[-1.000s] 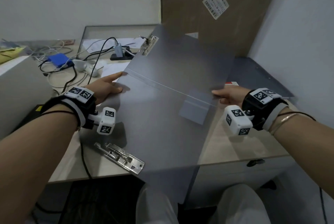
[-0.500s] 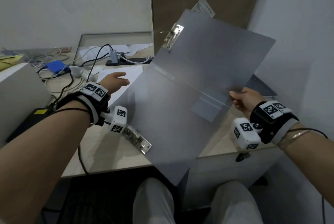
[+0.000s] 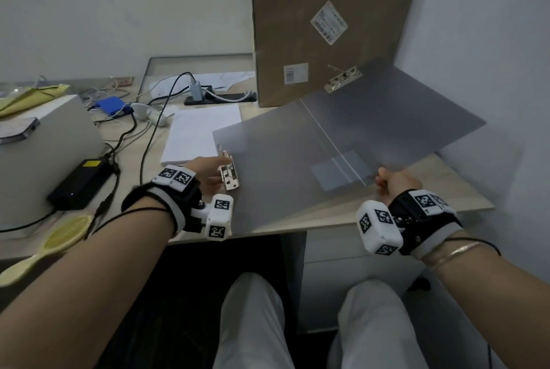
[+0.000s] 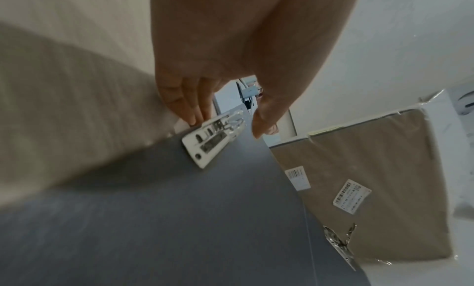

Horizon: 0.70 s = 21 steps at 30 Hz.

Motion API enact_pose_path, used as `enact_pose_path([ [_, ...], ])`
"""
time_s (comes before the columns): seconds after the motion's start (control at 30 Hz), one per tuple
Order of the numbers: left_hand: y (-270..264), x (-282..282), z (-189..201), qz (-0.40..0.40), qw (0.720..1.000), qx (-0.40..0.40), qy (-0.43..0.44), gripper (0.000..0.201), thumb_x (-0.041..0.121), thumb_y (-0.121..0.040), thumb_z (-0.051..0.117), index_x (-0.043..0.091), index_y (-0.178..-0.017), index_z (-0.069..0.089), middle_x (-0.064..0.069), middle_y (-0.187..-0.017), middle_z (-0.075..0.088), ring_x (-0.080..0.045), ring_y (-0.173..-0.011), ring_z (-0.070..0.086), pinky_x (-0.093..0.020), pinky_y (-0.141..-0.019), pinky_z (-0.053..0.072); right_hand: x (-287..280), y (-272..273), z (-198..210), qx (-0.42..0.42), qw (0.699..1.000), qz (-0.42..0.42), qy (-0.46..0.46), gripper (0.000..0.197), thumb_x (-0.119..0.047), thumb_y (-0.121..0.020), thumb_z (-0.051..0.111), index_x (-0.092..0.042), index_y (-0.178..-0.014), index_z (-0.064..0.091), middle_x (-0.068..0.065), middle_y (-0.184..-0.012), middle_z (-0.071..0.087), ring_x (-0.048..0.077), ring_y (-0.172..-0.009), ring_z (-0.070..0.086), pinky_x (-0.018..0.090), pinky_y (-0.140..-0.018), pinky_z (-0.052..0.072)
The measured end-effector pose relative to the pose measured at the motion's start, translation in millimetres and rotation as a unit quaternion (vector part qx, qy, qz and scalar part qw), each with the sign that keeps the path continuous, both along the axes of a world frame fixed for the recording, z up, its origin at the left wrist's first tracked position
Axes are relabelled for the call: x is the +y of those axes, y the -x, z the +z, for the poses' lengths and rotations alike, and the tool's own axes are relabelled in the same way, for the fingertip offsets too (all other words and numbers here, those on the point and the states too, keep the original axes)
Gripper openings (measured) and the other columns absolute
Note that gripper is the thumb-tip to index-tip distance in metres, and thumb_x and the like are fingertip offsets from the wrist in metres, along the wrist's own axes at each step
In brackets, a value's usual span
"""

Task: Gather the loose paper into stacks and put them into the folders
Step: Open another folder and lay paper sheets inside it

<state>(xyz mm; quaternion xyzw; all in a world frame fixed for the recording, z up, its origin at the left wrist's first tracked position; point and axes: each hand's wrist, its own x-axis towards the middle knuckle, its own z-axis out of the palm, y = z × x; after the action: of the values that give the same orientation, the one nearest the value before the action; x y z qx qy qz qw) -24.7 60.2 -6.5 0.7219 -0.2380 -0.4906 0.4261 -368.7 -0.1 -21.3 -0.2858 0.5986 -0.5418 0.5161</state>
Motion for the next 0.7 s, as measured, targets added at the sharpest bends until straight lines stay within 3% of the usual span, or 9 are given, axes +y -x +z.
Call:
enact_pose_path([
  [0.07, -1, 7, -5, 0.002, 1.000, 0.013, -0.009, 0.022, 0.014, -0.090, 0.060, 0.014, -0.072, 0.047, -0.005, -0.065, 0.040, -0.016, -0.055, 0.040, -0.024, -0.052, 0.040, 14, -4, -2, -0.007, 1.000, 0.000, 0.002, 0.009, -0.008, -0.090, 0.058, -0.008, -0.081, 0.056, 0.002, -0.061, 0.057, 0.008, -0.049, 0.052, 0.020, -0.044, 0.040],
  [0.13, -4, 14, -9, -0.010, 1.000, 0.020, -0.012, 0.013, 0.009, -0.090, 0.057, 0.009, -0.079, 0.052, -0.010, -0.074, 0.048, -0.022, -0.061, 0.049, -0.033, -0.068, 0.050, 28, -8, -6, -0.022, 1.000, -0.002, 0.014, 0.017, -0.008, -0.090, 0.058, -0.011, -0.074, 0.053, 0.000, -0.052, 0.060, 0.006, -0.045, 0.055, 0.019, -0.044, 0.041],
  [0.2, 0, 25, -7, -0.023, 0.999, 0.017, 0.017, 0.015, -0.003, -0.094, 0.046, 0.008, -0.089, 0.055, -0.010, -0.076, 0.059, -0.023, -0.057, 0.059, -0.035, -0.060, 0.055, 41, -13, -10, -0.037, 0.999, -0.001, 0.034, 0.016, -0.007, -0.090, 0.058, -0.011, -0.076, 0.052, -0.003, -0.043, 0.060, 0.001, -0.037, 0.056, 0.016, -0.041, 0.043],
  [0.27, 2, 32, -8, -0.023, 0.998, 0.008, 0.065, 0.032, -0.016, -0.092, 0.037, 0.010, -0.092, 0.057, -0.006, -0.062, 0.068, -0.019, -0.045, 0.064, -0.031, -0.044, 0.055, 54, -16, -12, -0.052, 0.997, 0.010, 0.052, 0.007, -0.005, -0.090, 0.058, -0.008, -0.085, 0.053, 0.001, -0.055, 0.062, -0.001, -0.039, 0.059, 0.014, -0.040, 0.044],
  [0.33, 4, 41, -8, -0.017, 0.996, -0.004, 0.093, 0.039, -0.022, -0.089, 0.034, 0.010, -0.094, 0.056, -0.003, -0.053, 0.068, -0.015, -0.041, 0.065, -0.030, -0.039, 0.054, 65, -17, -15, -0.057, 0.996, 0.019, 0.067, 0.012, -0.005, -0.090, 0.057, -0.007, -0.100, 0.050, 0.004, -0.066, 0.060, -0.001, -0.041, 0.061, 0.012, -0.040, 0.045],
  [0.4, -1, 45, -11, -0.001, 0.995, -0.013, 0.104, 0.046, -0.023, -0.088, 0.032, 0.012, -0.106, 0.054, -0.007, -0.063, 0.069, -0.014, -0.041, 0.065, -0.030, -0.040, 0.054, 73, -18, -17, -0.068, 0.995, 0.032, 0.067, 0.015, -0.004, -0.090, 0.058, -0.008, -0.101, 0.047, 0.005, -0.069, 0.060, 0.001, -0.043, 0.062, 0.012, -0.041, 0.046],
  [0.5, -10, 52, -18, 0.016, 0.993, -0.022, 0.114, 0.058, -0.024, -0.087, 0.032, 0.015, -0.125, 0.049, -0.011, -0.079, 0.065, -0.014, -0.042, 0.065, -0.030, -0.042, 0.055, 88, -16, -22, -0.082, 0.993, 0.072, 0.049, 0.015, -0.004, -0.089, 0.061, -0.010, -0.082, 0.049, 0.005, -0.073, 0.061, 0.004, -0.046, 0.063, 0.013, -0.041, 0.047],
  [0.63, -21, 64, -21, -0.003, 0.994, -0.023, 0.108, 0.051, -0.021, -0.088, 0.034, 0.012, -0.120, 0.053, -0.001, -0.058, 0.070, -0.015, -0.047, 0.067, -0.033, -0.051, 0.057, 90, -11, -26, -0.058, 0.992, 0.111, 0.008, 0.016, -0.016, -0.091, 0.060, -0.006, -0.098, 0.051, 0.007, -0.081, 0.059, 0.005, -0.040, 0.063, 0.014, -0.035, 0.043],
  [0.7, -29, 70, -21, -0.002, 0.993, -0.041, 0.107, 0.049, -0.021, -0.088, 0.033, 0.009, -0.121, 0.054, -0.005, -0.067, 0.070, -0.021, -0.057, 0.067, -0.038, -0.066, 0.059, 85, -3, -22, -0.033, 0.995, 0.092, -0.009, 0.014, -0.020, -0.094, 0.055, -0.009, -0.088, 0.051, 0.005, -0.076, 0.055, 0.005, -0.034, 0.058, 0.012, -0.031, 0.038],
])
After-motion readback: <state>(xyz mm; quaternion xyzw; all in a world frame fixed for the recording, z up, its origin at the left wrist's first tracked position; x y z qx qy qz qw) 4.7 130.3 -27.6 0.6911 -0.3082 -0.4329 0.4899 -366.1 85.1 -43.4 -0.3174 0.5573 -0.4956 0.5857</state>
